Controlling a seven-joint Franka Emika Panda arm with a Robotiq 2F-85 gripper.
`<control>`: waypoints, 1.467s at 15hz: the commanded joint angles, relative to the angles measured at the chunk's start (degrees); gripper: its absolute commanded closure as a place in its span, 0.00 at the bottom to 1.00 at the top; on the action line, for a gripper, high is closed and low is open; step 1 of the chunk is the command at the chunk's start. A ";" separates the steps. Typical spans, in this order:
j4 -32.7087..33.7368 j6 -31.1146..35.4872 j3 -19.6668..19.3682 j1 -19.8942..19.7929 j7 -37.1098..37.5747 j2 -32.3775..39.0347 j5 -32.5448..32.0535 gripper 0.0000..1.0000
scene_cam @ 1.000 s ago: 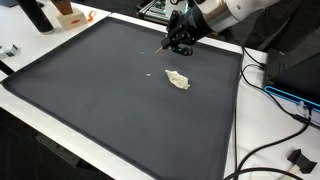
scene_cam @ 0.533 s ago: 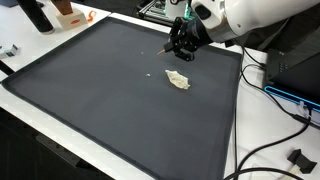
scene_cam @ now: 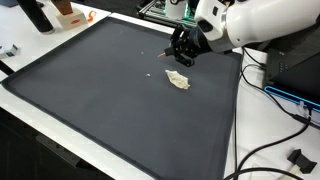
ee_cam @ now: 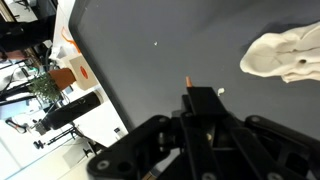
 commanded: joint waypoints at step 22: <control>1.75 7.06 -0.67 -1.72 -17.84 1.73 -2.07 0.97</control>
